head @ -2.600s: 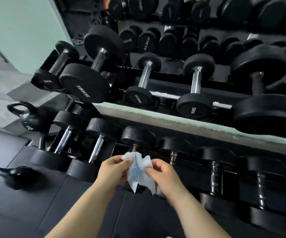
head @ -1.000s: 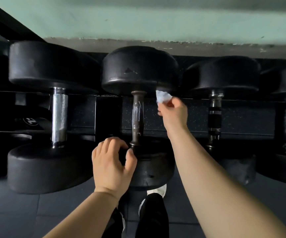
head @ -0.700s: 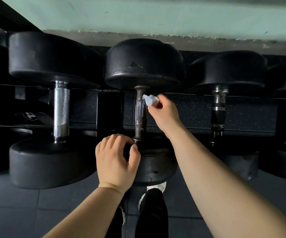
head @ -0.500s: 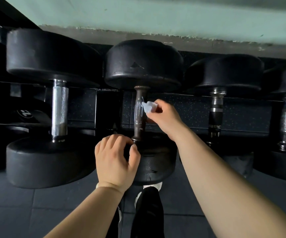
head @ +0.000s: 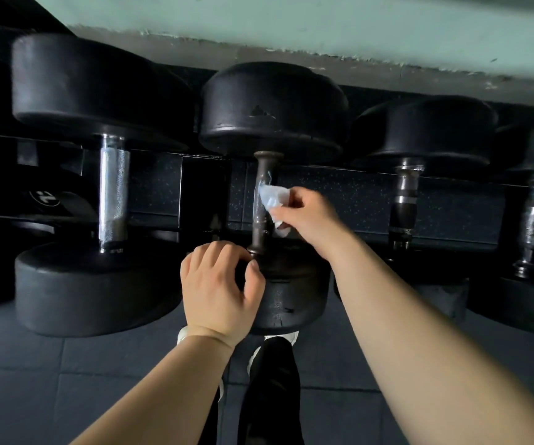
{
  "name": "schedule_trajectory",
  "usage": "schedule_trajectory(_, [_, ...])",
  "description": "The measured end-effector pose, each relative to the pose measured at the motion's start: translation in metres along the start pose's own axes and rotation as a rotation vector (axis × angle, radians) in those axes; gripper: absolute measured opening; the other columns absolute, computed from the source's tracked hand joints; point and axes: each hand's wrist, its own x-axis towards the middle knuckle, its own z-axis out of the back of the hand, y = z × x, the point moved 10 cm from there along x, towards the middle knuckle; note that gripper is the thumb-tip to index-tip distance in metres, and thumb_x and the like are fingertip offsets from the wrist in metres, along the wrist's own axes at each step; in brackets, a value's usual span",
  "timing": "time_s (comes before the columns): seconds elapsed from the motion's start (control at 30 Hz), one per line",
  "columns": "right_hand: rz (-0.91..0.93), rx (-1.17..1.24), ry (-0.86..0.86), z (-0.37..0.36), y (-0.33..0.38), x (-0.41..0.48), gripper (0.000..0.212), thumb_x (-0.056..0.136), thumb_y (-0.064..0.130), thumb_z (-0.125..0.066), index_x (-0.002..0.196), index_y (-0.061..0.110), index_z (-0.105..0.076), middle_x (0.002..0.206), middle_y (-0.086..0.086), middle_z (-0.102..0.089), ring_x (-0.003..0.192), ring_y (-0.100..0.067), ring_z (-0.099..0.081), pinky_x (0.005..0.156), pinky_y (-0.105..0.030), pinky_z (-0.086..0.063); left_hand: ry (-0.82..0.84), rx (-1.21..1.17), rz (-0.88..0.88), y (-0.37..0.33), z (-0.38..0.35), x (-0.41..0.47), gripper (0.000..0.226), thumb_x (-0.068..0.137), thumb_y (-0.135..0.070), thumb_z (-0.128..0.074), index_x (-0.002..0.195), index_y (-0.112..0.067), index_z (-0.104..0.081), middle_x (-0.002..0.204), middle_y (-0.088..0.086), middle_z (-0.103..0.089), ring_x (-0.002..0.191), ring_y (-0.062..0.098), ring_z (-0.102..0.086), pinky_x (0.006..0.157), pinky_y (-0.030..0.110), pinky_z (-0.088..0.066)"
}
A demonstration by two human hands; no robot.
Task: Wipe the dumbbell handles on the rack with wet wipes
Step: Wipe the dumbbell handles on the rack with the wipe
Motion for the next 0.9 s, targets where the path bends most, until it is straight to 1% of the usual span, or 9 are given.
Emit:
schedule_trajectory(0.13, [-0.022,0.133,-0.139,0.014,-0.003,0.013,0.014,0.082,0.011,-0.058,0.094,0.018,-0.058,0.092,-0.002,-0.063,0.087,-0.016,-0.059,0.075,-0.024,-0.044,-0.013,-0.009,-0.005,0.0,0.0,0.0,0.029,0.075,-0.028,-0.039,0.069,-0.009,-0.06,0.071,0.003,-0.061,0.078,0.014,-0.041,0.073,0.024,-0.025])
schedule_trajectory(0.2, [-0.026,0.07,-0.046,0.006,-0.009,0.009,0.011,0.081,0.009,-0.058,0.084,0.019,-0.056,0.087,-0.002,-0.061,0.081,-0.016,-0.057,0.074,-0.025,-0.044,-0.018,-0.01,-0.007,-0.001,0.001,0.0,0.029,0.075,-0.028,-0.039,0.069,-0.009,-0.06,0.071,0.003,-0.061,0.078,0.013,-0.041,0.073,0.023,-0.025])
schedule_trajectory(0.27, [-0.038,0.009,0.102,-0.009,-0.016,0.0,0.024,0.079,0.002,-0.059,0.068,0.02,-0.049,0.072,0.0,-0.055,0.068,-0.013,-0.052,0.069,-0.024,-0.043,-0.019,-0.005,-0.009,-0.001,0.001,-0.001,0.029,0.076,-0.028,-0.039,0.07,-0.009,-0.06,0.071,0.004,-0.061,0.078,0.013,-0.041,0.074,0.024,-0.025])
schedule_trajectory(0.37, [-0.045,-0.132,0.215,-0.02,-0.019,-0.01,0.026,0.079,0.002,-0.06,0.064,0.02,-0.047,0.065,0.004,-0.05,0.062,-0.008,-0.045,0.061,-0.022,-0.036,-0.014,-0.005,-0.003,0.0,0.0,-0.001,0.03,0.077,-0.029,-0.039,0.071,-0.008,-0.06,0.072,0.005,-0.062,0.078,0.014,-0.041,0.074,0.025,-0.026])
schedule_trajectory(0.53, [-0.034,0.062,-0.12,0.011,-0.01,0.006,0.012,0.082,0.014,-0.059,0.093,0.017,-0.058,0.093,-0.003,-0.063,0.083,-0.016,-0.058,0.064,-0.022,-0.044,-0.031,-0.011,-0.004,-0.001,0.002,-0.001,0.03,0.076,-0.028,-0.039,0.069,-0.009,-0.06,0.072,0.004,-0.061,0.078,0.014,-0.041,0.073,0.024,-0.025])
schedule_trajectory(0.6, [-0.053,0.108,-0.13,0.01,-0.011,0.007,0.015,0.082,0.014,-0.059,0.097,0.013,-0.06,0.095,-0.005,-0.065,0.084,-0.018,-0.062,0.068,-0.022,-0.049,-0.027,-0.01,-0.004,-0.001,0.001,-0.001,0.029,0.076,-0.028,-0.039,0.069,-0.009,-0.06,0.071,0.003,-0.061,0.078,0.013,-0.041,0.074,0.023,-0.025])
schedule_trajectory(0.67, [-0.063,0.09,-0.054,0.005,-0.012,0.004,0.01,0.083,0.009,-0.058,0.092,0.009,-0.061,0.082,-0.002,-0.062,0.069,-0.013,-0.059,0.06,-0.015,-0.049,-0.027,-0.012,-0.004,-0.001,0.001,-0.001,0.029,0.076,-0.028,-0.039,0.069,-0.009,-0.06,0.071,0.003,-0.061,0.077,0.013,-0.041,0.074,0.023,-0.025])
schedule_trajectory(0.77, [-0.086,-0.023,0.107,-0.011,-0.019,-0.003,0.011,0.082,0.007,-0.058,0.076,0.016,-0.056,0.077,-0.002,-0.06,0.068,-0.015,-0.058,0.076,-0.032,-0.052,-0.025,-0.006,0.002,0.0,0.001,0.0,0.029,0.076,-0.028,-0.039,0.07,-0.009,-0.06,0.071,0.003,-0.061,0.077,0.014,-0.041,0.073,0.024,-0.026])
schedule_trajectory(0.9, [-0.05,-0.047,-0.164,0.013,-0.01,-0.005,0.008,0.084,0.016,-0.057,0.086,0.009,-0.059,0.091,-0.01,-0.065,0.089,-0.03,-0.064,0.085,-0.047,-0.051,-0.04,-0.007,-0.005,0.0,0.003,0.0,0.028,0.076,-0.028,-0.039,0.069,-0.01,-0.059,0.07,0.002,-0.06,0.076,0.013,-0.04,0.073,0.024,-0.026])
